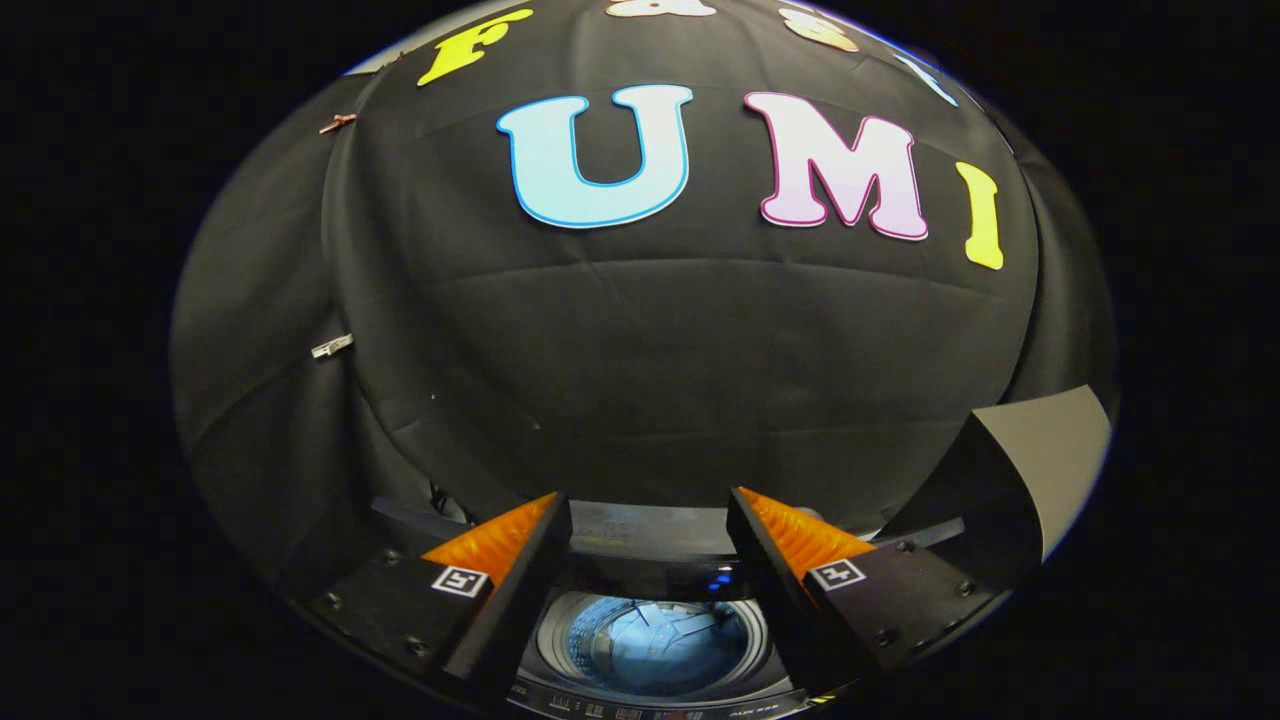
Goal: Put the clothes into the washing machine and then close the washing machine lid.
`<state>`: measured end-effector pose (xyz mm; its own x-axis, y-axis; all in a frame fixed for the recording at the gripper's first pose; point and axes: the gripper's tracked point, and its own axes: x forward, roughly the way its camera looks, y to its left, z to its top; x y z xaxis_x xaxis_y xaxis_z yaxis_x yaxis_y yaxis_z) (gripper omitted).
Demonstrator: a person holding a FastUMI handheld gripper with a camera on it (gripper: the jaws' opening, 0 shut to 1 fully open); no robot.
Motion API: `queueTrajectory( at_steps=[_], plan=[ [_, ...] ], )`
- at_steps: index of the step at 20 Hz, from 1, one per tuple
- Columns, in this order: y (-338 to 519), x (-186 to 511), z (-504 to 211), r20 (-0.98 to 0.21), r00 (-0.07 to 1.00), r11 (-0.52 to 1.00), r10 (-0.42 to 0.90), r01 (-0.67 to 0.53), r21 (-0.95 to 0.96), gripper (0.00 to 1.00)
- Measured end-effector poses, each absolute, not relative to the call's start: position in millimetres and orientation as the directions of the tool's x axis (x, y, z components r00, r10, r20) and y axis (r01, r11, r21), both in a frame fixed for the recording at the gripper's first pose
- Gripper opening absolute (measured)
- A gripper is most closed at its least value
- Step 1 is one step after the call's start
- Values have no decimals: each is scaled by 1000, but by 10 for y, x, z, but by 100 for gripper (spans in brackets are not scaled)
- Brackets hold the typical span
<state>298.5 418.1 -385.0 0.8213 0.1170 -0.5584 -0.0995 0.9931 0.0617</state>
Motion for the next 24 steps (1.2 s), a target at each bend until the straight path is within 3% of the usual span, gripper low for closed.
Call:
queueTrajectory(
  at_steps=[14, 24],
  plan=[
    [4171, 2995, -3915, -564, 817, 993, 122, -96, 75, 100],
    [4168, 2783, -4397, -665, 738, 993, 113, -98, 61, 100]
  ],
)
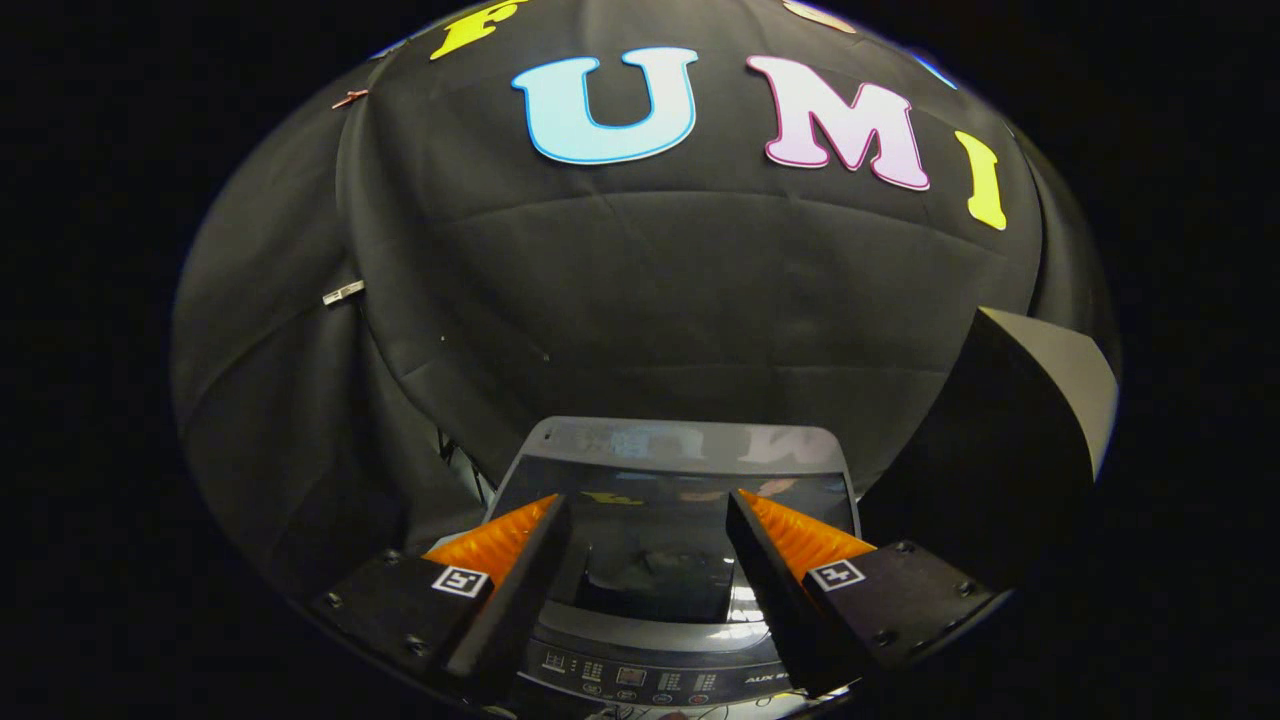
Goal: Put the clothes into the washing machine and then close the washing machine lid.
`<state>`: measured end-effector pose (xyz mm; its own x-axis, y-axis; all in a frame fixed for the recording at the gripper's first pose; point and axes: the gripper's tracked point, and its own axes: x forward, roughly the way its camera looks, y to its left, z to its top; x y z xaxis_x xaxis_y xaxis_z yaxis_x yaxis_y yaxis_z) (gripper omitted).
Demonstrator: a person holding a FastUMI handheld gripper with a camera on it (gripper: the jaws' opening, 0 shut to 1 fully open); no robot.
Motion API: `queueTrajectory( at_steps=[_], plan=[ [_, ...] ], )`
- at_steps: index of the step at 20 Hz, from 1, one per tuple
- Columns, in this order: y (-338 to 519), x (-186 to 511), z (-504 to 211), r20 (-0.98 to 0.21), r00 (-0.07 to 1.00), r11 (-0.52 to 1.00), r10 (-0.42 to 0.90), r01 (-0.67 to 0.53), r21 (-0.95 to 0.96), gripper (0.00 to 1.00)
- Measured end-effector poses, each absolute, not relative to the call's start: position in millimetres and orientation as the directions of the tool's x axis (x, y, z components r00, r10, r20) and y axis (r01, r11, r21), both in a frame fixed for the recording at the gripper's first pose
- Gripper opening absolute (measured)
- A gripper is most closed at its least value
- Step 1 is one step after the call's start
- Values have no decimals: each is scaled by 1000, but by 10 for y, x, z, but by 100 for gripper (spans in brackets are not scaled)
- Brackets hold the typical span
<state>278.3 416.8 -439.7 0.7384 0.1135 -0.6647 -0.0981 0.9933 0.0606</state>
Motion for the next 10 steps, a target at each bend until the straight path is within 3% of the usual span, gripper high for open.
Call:
queueTrajectory(
  at_steps=[5, 10],
  plan=[
    [4155, 2713, -4381, -673, 731, 993, 114, -96, 64, 100],
    [4072, 2743, -3768, -605, 784, 991, 137, -106, 87, 100]
  ],
)
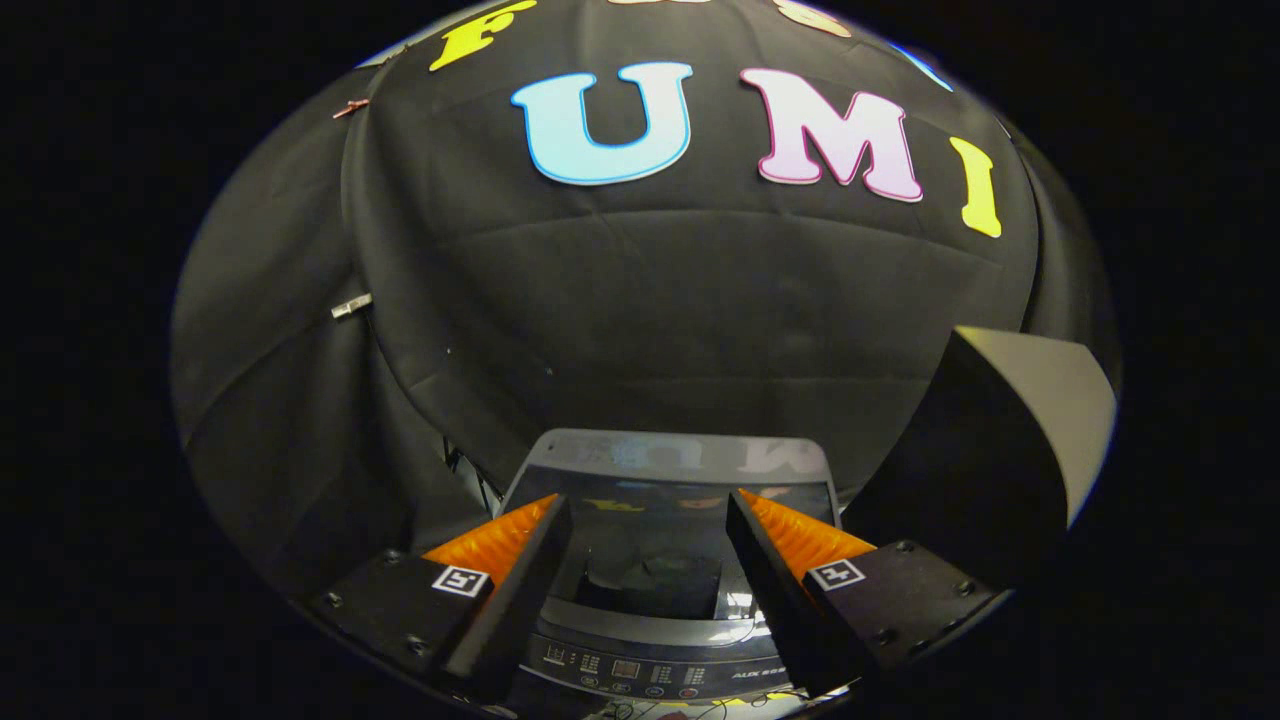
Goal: Put the clothes into the washing machine and then close the washing machine lid.
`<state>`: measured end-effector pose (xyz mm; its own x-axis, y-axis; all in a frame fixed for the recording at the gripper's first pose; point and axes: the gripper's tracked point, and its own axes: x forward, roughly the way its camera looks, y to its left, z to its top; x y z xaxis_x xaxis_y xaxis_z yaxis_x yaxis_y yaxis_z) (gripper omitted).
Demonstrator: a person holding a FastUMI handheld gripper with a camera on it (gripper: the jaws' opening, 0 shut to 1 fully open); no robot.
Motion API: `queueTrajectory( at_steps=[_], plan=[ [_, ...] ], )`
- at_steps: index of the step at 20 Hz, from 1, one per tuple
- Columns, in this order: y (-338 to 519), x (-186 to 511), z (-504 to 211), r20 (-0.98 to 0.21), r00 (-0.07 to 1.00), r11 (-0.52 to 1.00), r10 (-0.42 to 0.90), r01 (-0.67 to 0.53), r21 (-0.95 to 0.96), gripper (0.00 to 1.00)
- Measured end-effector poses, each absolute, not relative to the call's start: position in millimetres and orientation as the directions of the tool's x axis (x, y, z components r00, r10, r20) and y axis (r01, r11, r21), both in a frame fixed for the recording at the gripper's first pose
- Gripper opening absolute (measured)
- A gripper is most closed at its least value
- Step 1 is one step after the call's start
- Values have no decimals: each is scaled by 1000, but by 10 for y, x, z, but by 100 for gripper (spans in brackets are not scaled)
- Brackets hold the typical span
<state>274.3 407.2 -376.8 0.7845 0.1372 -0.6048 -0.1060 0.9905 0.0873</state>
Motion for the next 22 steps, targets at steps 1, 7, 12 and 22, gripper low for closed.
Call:
queueTrajectory(
  at_steps=[1, 7, 12, 22],
  plan=[
    [4042, 2744, -3615, -588, 796, 990, 142, -107, 94, 100],
    [3660, 2644, -2537, -464, 872, 987, 156, -121, 105, 100],
    [3042, 2405, -1708, -338, 931, 990, 135, -111, 90, 99],
    [1574, 2072, -538, -168, 984, 997, 50, -41, 58, 99]
  ],
)
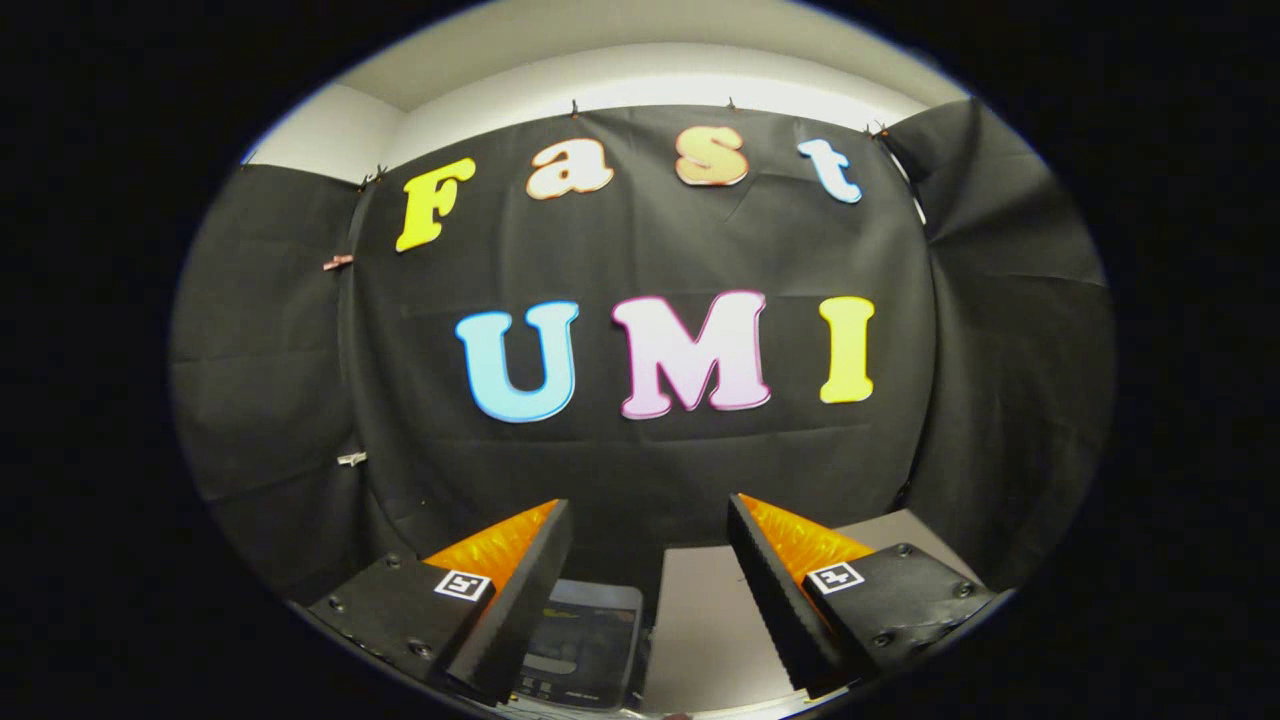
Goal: Put the clothes into the washing machine and then close the washing machine lid.
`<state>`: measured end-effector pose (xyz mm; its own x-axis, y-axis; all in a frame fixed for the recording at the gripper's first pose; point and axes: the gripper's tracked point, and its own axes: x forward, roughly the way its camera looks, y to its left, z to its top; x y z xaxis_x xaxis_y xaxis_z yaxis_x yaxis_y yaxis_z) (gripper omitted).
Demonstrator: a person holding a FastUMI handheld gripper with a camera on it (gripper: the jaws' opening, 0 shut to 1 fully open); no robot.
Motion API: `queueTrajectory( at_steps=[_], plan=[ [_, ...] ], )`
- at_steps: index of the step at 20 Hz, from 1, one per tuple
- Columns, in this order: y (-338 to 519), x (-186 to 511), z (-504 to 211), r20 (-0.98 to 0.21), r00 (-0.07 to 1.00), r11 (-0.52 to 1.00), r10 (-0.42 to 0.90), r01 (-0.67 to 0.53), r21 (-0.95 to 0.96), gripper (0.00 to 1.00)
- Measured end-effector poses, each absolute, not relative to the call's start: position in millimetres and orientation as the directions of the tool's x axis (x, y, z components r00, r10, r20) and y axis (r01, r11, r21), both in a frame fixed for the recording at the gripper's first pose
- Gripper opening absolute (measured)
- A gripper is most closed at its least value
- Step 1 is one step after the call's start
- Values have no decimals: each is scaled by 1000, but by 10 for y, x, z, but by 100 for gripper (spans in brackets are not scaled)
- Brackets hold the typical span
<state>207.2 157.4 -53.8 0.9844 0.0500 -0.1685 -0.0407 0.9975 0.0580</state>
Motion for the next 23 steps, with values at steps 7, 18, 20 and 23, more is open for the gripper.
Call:
queueTrajectory(
  at_steps=[7, 18, 20, 23],
  plan=[
    [577, 1790, 198, -27, 999, 1000, -22, 22, 13, 98],
    [237, 1767, 279, 7, 999, 999, -34, 34, -7, 98],
    [224, 1793, 291, 7, 999, 999, -37, 37, -4, 98],
    [223, 1810, 350, 24, 999, 999, -40, 40, 3, 98]
  ],
)
